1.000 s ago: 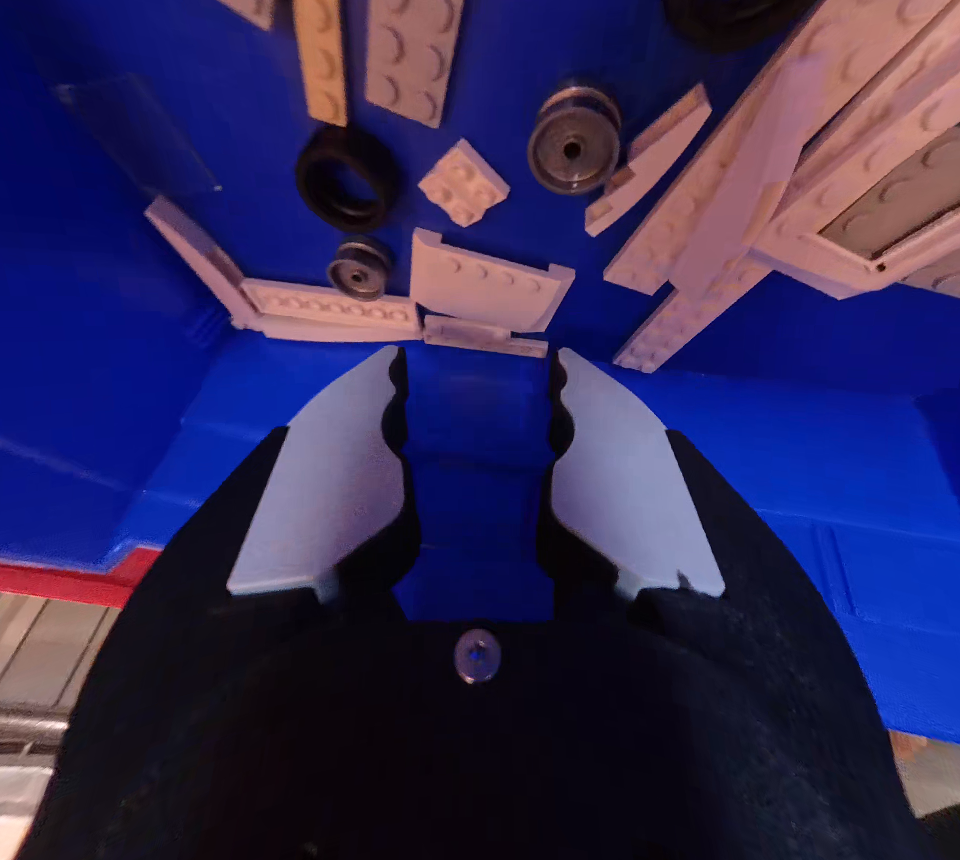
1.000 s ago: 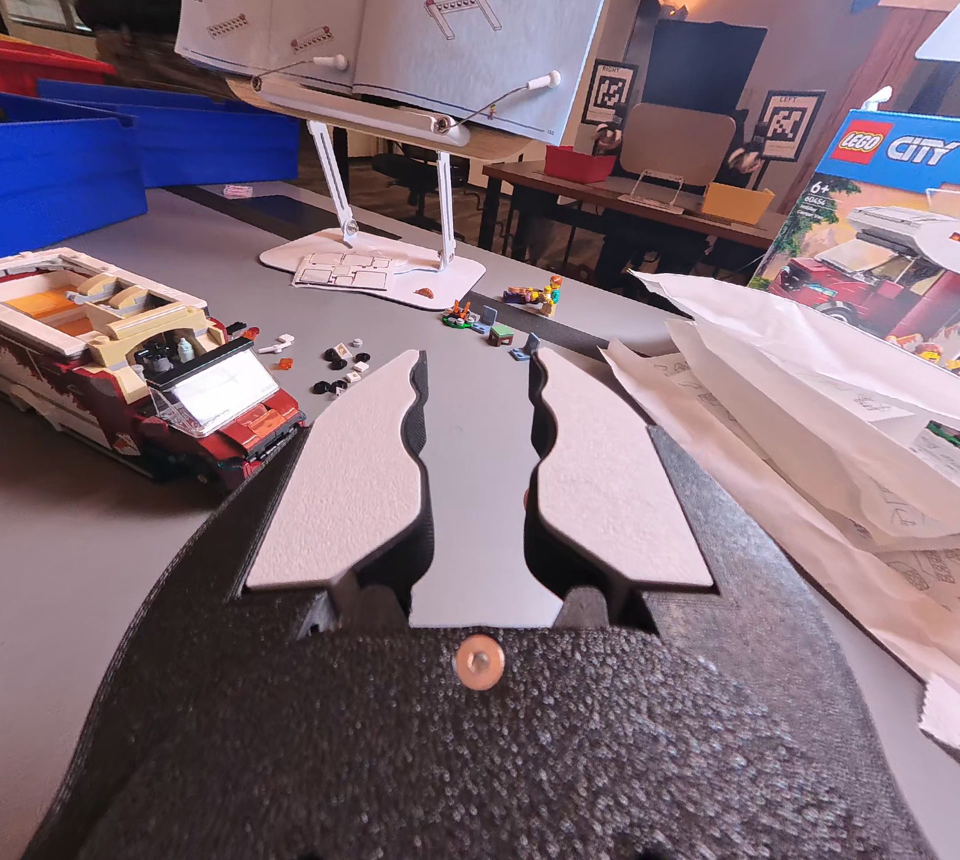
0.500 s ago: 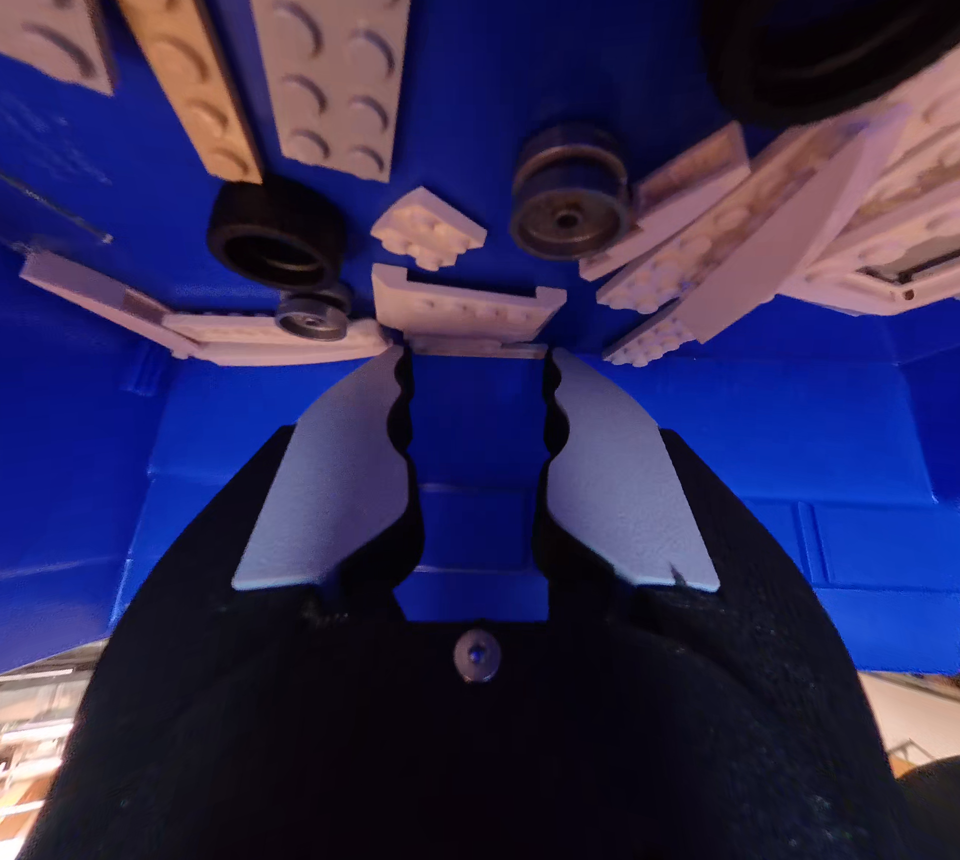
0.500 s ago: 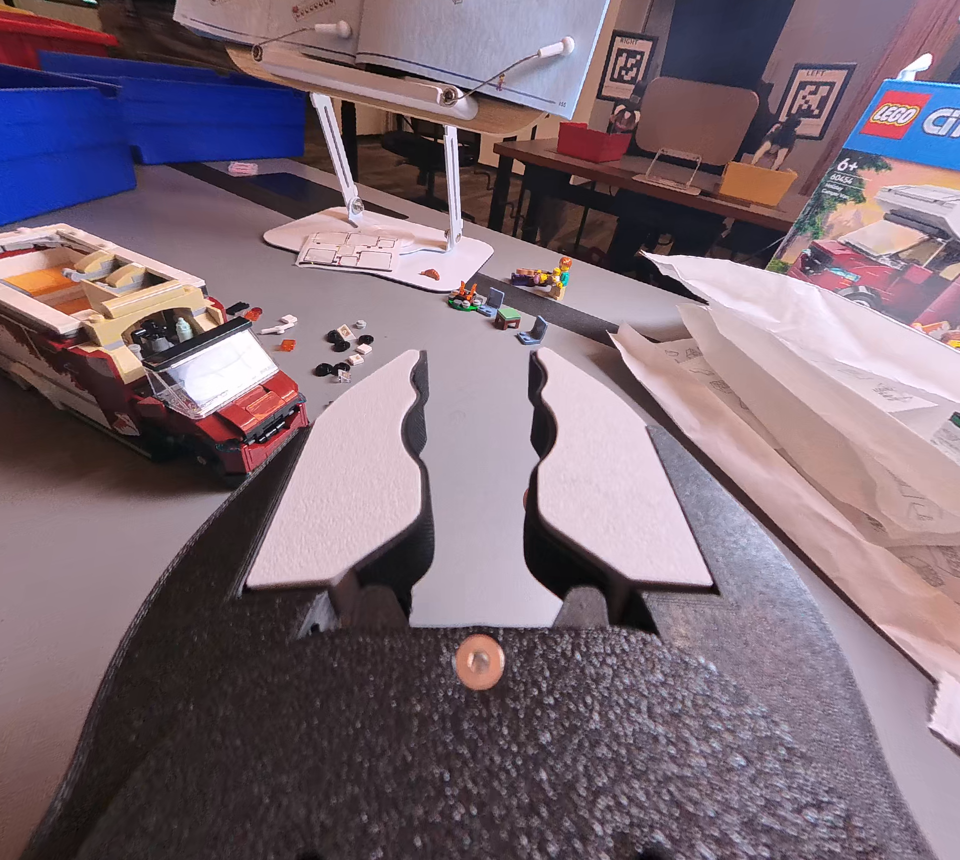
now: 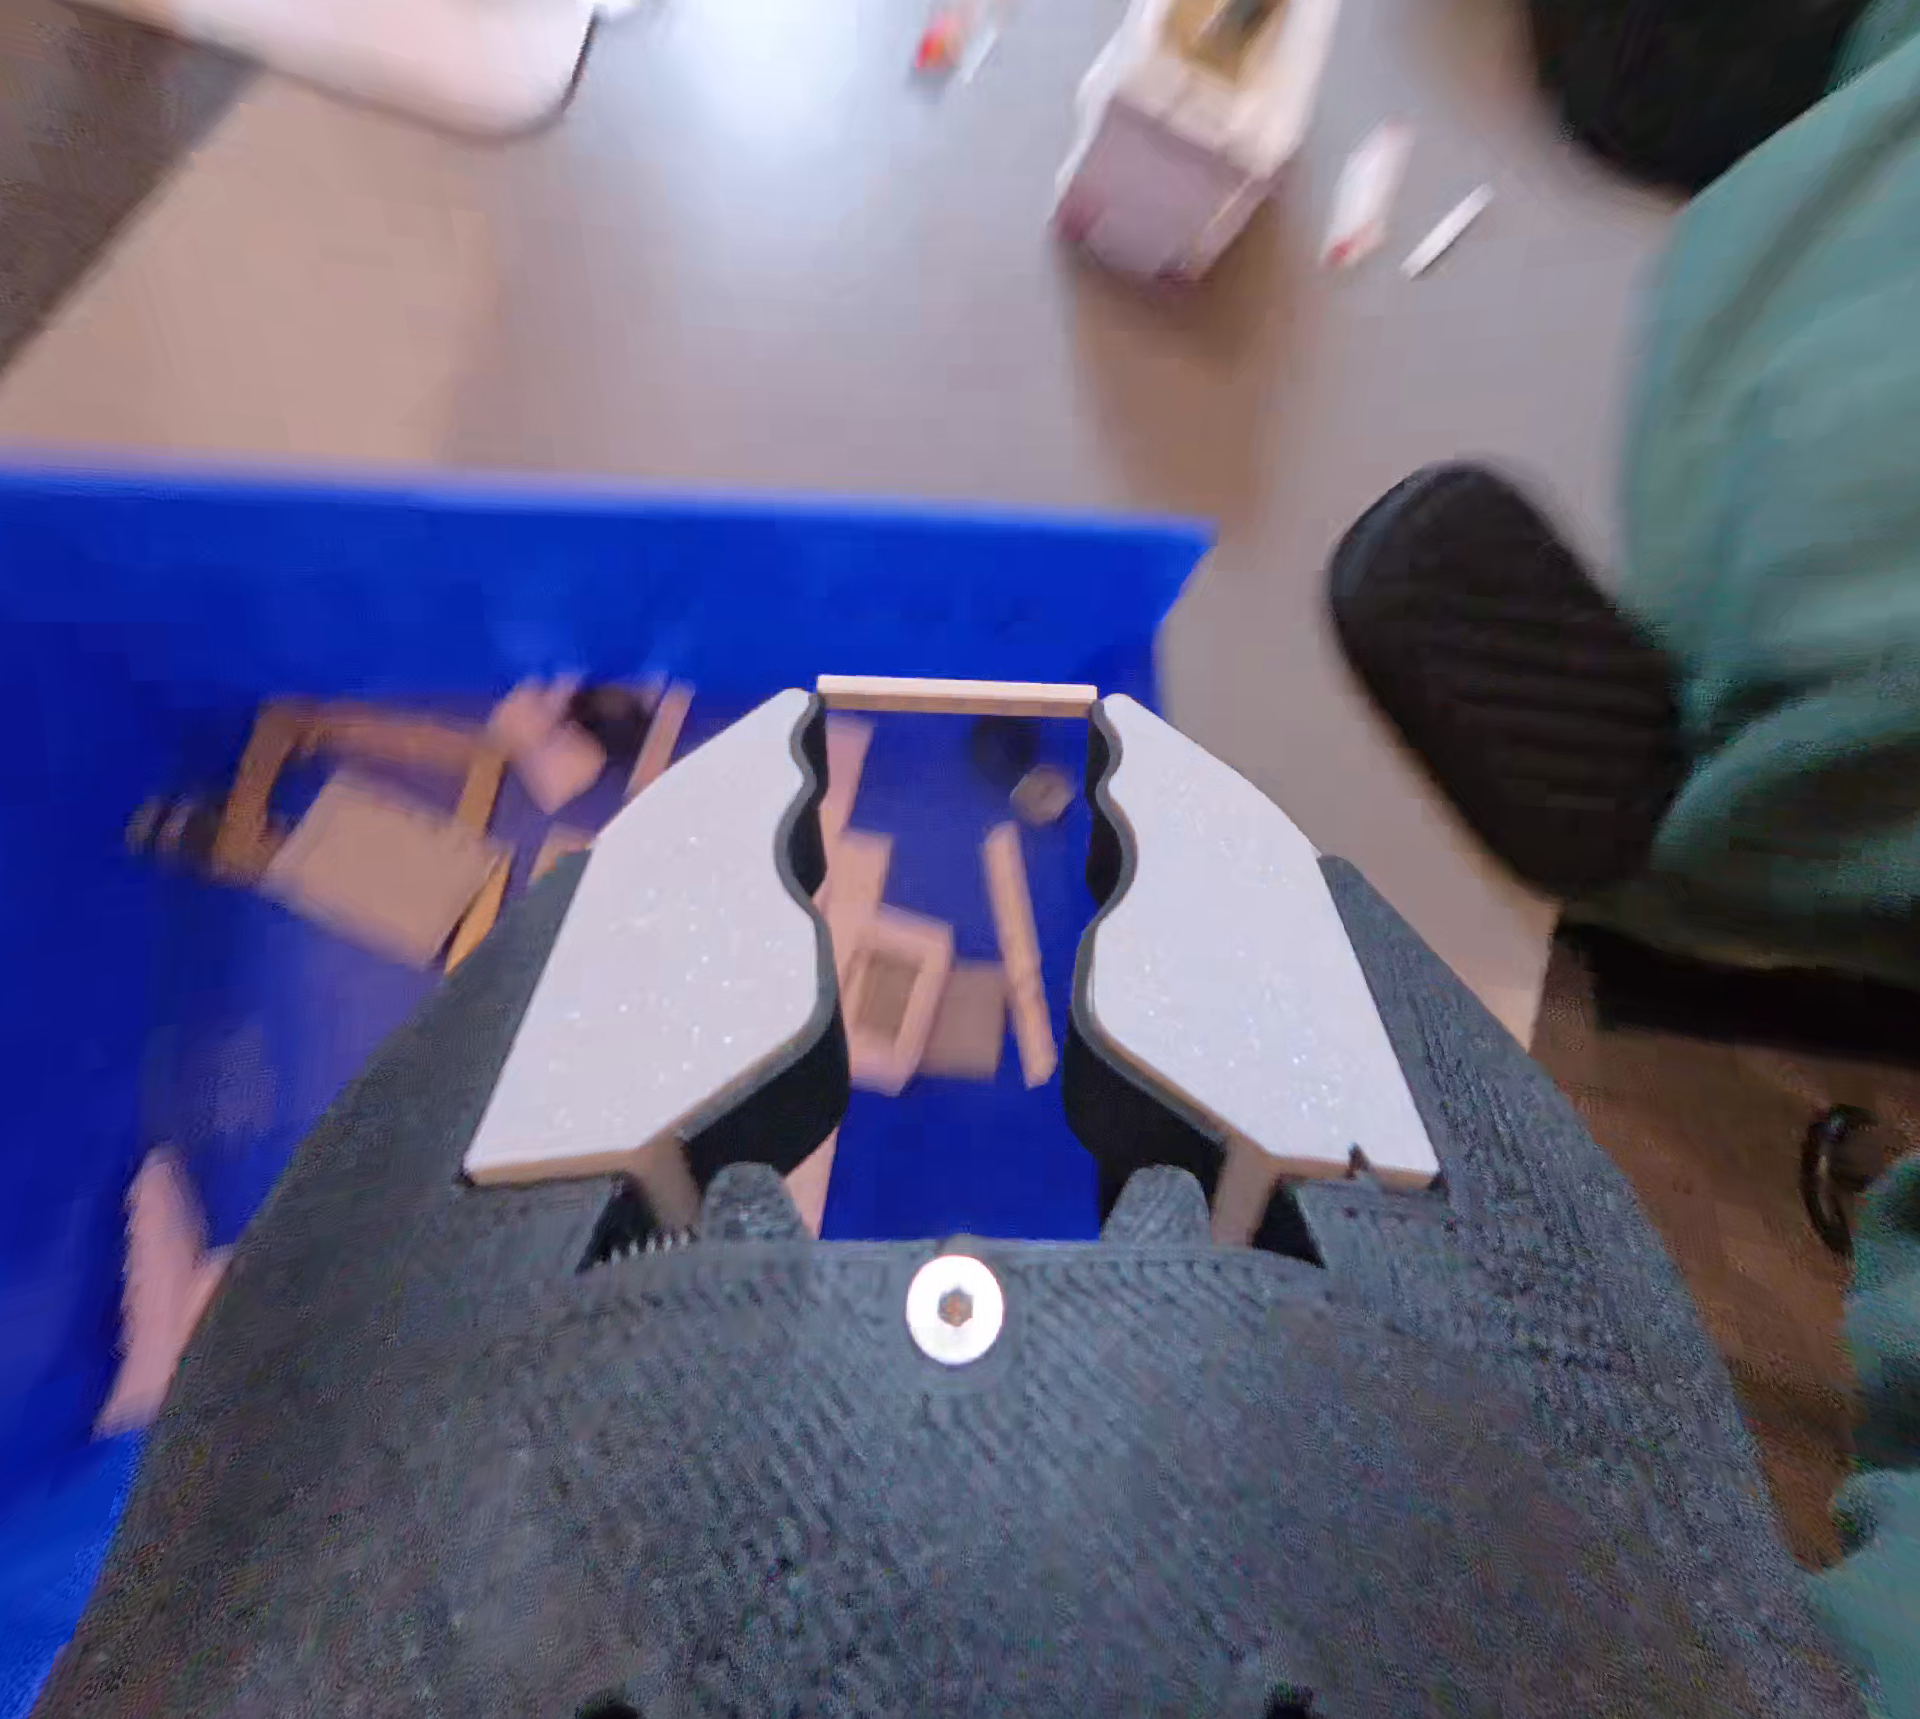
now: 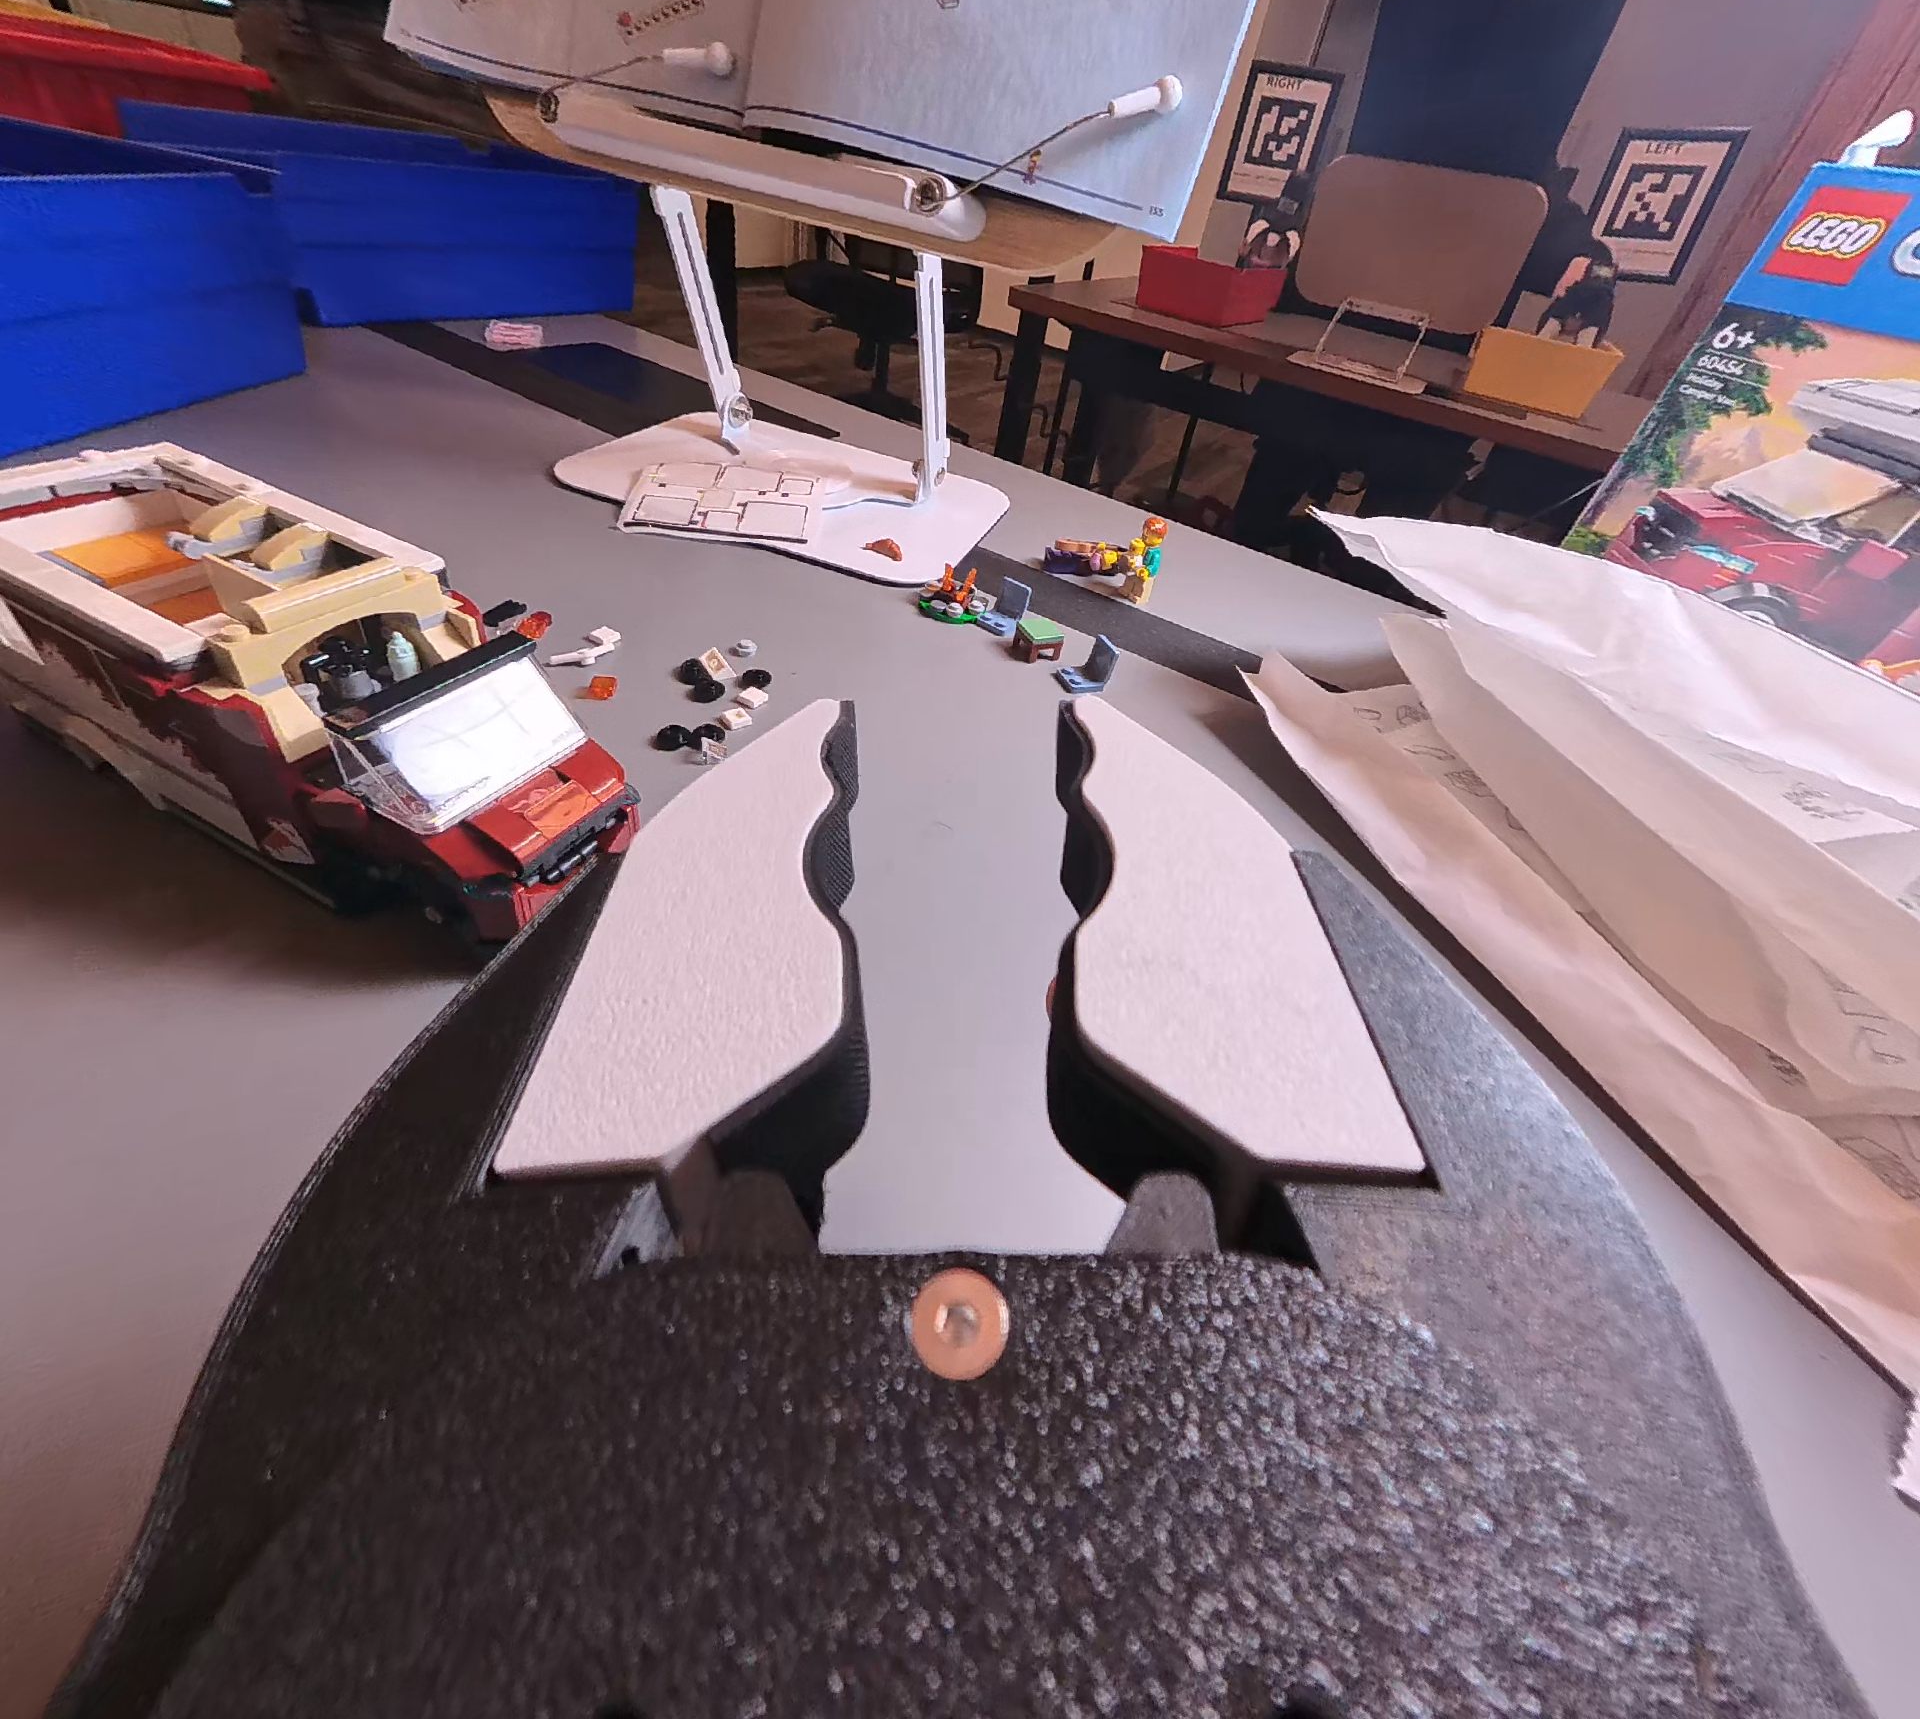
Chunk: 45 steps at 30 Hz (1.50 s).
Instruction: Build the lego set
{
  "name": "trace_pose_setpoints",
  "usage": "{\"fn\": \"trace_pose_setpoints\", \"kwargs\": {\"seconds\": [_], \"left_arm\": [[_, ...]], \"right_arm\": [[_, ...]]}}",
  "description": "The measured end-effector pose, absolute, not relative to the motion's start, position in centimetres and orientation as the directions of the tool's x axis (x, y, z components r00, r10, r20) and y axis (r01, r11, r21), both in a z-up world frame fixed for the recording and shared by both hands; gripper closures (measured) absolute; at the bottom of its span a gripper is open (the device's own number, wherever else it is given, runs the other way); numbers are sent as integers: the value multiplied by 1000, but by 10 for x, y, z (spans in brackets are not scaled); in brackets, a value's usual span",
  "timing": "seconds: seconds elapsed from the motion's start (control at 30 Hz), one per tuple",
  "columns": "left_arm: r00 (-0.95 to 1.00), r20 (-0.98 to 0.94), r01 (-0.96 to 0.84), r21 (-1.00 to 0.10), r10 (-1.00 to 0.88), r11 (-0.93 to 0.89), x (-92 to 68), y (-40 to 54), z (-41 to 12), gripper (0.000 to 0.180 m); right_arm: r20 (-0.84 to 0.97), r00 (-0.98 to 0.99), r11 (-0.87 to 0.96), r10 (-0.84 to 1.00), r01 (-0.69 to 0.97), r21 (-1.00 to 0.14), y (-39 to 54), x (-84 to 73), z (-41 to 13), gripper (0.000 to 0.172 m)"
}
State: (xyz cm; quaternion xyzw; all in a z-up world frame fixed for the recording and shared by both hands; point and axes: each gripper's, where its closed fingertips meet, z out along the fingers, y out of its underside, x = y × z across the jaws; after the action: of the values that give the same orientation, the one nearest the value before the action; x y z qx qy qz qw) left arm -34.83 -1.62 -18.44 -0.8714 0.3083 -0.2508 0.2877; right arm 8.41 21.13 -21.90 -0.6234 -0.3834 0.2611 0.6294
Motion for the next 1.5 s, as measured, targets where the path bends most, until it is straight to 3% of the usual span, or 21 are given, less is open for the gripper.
{"fn": "trace_pose_setpoints", "kwargs": {"seconds": [0.03, 0.13, 0.23, 0.37, 0.53, 0.73, 0.8, 0.93, 1.0, 1.1, 1.23, 1.5], "left_arm": [[632, 275, -348, -735, -724, -582, -330, -17, -169, 132], [462, 279, -190, -896, -842, -401, -273, -23, -130, 132], [296, 254, -53, -958, -921, -282, -213, -33, -110, 133], [77, 262, 38, -965, -962, -259, -133, -40, -117, 133], [-123, 353, 5, -934, -927, -357, -54, -32, -153, 133], [-203, 442, -81, -897, -873, -435, -12, -21, -185, 133], [-204, 452, -93, -892, -868, -443, -9, -19, -189, 133], [-134, 466, -112, -884, -875, -454, -5, -12, -201, 139], [10, 429, -163, -891, -903, -424, -7, -1, -217, 137], [268, 291, -343, -862, -918, -373, -18, 11, -251, 140], [481, 19, -606, -716, -877, -348, -36, 19, -297, 140], [508, 14, -649, -651, -861, -394, -26, 14, -316, 137]], "right_arm": [[159, 566, 90, 809, 147, -985, 210, 83, -218, 136], [179, 530, 124, 829, 137, -983, 200, 77, -213, 135], [249, 404, 218, 880, 123, -968, 170, 58, -204, 138], [428, 106, 419, 897, 102, -903, 99, 16, -184, 145], [574, -239, 600, 783, 47, -799, 13, -15, -167, 145], [641, -391, 717, 661, 75, -693, -18, -25, -184, 147], [629, -397, 712, 668, 93, -696, -17, -24, -188, 163], [535, -421, 641, 733, 161, -750, -11, -16, -194, 165], [451, -420, 584, 788, 277, -763, 5, -5, -204, 165], [313, -387, 487, 867, 527, -697, 37, 23, -242, 165], [131, -316, 334, 940, 767, -548, 54, 55, -294, 165], [3, -159, 144, 987, 886, -440, 59, 58, -317, 165]]}}
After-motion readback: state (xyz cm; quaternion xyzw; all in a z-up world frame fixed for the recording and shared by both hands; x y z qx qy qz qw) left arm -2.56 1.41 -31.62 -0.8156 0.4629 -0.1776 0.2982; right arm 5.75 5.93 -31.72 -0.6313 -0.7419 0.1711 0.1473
